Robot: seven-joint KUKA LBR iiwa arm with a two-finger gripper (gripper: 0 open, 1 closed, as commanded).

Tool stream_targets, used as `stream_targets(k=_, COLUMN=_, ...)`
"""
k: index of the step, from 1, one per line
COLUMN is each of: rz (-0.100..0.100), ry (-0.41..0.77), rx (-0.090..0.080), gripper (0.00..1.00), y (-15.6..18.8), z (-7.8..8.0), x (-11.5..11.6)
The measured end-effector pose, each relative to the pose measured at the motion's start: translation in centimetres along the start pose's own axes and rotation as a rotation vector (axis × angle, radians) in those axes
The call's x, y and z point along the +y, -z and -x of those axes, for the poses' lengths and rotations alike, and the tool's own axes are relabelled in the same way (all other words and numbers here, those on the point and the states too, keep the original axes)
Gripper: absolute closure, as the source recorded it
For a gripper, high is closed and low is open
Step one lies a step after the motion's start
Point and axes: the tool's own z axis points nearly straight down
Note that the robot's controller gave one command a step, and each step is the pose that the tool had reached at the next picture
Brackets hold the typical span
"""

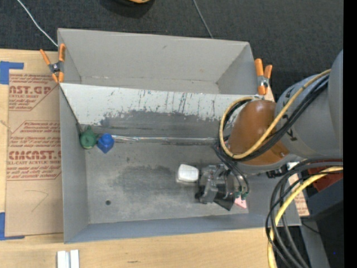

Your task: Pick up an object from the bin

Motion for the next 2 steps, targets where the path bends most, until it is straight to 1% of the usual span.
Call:
stream_targets(k=1, rz=0.0, ry=0.017, rx=0.004, gripper=1.0, y=8.5, z=0.2, x=0.7)
stream_targets(k=2, rz=0.0, ry=0.003, rx=-0.003, gripper=1.0, y=9.0, z=0.8, x=-1.3)
